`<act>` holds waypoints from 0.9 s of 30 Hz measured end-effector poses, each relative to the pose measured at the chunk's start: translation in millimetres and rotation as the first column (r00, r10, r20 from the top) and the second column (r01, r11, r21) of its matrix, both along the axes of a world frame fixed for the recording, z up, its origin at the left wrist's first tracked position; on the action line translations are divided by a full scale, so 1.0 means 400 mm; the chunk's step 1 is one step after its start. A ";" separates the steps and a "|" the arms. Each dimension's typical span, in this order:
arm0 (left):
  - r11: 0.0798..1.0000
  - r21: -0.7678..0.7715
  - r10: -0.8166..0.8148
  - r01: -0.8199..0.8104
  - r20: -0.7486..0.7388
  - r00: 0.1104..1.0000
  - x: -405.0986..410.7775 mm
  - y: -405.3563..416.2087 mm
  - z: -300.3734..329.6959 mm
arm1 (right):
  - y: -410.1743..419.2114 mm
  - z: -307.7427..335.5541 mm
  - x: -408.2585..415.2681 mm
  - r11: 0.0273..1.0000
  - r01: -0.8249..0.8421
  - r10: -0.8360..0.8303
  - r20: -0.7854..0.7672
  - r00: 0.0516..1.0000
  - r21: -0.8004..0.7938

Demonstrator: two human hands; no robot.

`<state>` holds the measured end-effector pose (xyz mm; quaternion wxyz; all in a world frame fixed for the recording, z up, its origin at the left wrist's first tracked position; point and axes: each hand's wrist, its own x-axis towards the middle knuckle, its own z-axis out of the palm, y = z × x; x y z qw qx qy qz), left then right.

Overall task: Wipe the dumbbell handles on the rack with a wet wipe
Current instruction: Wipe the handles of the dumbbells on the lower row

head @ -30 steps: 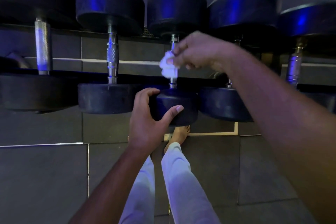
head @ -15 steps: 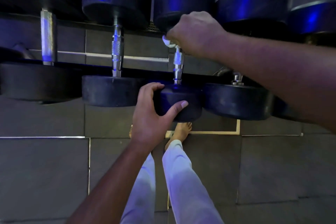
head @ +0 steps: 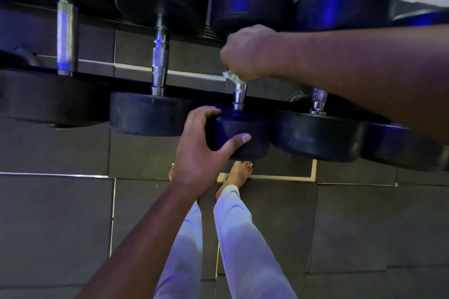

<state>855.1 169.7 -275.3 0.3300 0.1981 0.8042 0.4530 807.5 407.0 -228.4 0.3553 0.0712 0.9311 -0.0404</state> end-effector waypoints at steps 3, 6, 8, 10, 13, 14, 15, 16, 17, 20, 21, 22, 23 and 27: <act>1.000 0.000 0.004 -0.004 -0.007 1.000 0.003 0.001 -0.003 | -0.018 -0.011 0.002 0.998 0.011 -0.007 0.057 0.998 -0.068; 1.000 0.008 0.009 -0.008 -0.018 1.000 0.005 0.001 -0.005 | -0.039 -0.021 0.004 0.995 0.003 0.010 0.136 0.991 -0.095; 1.000 0.011 0.008 -0.008 -0.024 1.000 0.006 0.002 -0.006 | -0.044 -0.026 0.012 0.993 -0.006 0.023 0.146 0.989 -0.114; 1.000 0.009 0.011 -0.011 -0.029 1.000 0.005 0.003 -0.006 | -0.051 -0.034 0.021 0.992 -0.017 0.035 0.153 0.988 -0.122; 1.000 0.000 0.011 -0.011 -0.028 1.000 0.005 0.004 -0.005 | -0.055 -0.042 0.023 0.983 0.024 0.016 0.214 0.977 -0.182; 1.000 -0.003 0.008 -0.008 -0.025 1.000 0.005 0.004 -0.005 | -0.052 -0.043 0.024 0.975 0.062 -0.012 0.233 0.973 -0.213; 1.000 -0.005 0.006 -0.006 -0.021 1.000 0.004 0.005 -0.003 | -0.050 -0.044 0.026 0.964 0.105 -0.048 0.227 0.973 -0.244; 1.000 -0.009 0.004 -0.004 -0.017 1.000 0.002 0.006 -0.003 | -0.049 -0.040 0.031 0.951 0.141 -0.087 0.201 0.976 -0.275; 1.000 -0.015 0.002 -0.002 -0.015 1.000 0.001 0.007 -0.002 | -0.047 -0.035 0.038 0.937 0.168 -0.121 0.165 0.979 -0.307; 0.999 -0.047 0.002 -0.003 -0.014 1.000 -0.004 0.011 0.003 | -0.030 -0.014 0.081 0.879 0.273 -0.261 0.084 0.962 -0.392; 0.998 -0.060 0.001 -0.002 -0.011 1.000 -0.004 0.013 0.006 | -0.019 -0.007 0.102 0.849 0.331 -0.328 0.080 0.941 -0.413; 0.997 -0.074 -0.004 0.003 -0.008 1.000 -0.007 0.014 0.011 | -0.006 0.000 0.126 0.811 0.393 -0.403 0.073 0.912 -0.433; 0.996 -0.093 -0.014 0.013 -0.009 1.000 -0.011 0.017 0.017 | 0.007 0.007 0.156 0.767 0.455 -0.484 0.057 0.873 -0.454; 0.986 -0.159 -0.065 0.055 -0.062 0.996 -0.022 0.032 0.062 | 0.054 0.056 0.291 0.502 0.643 -0.776 0.027 0.630 -0.579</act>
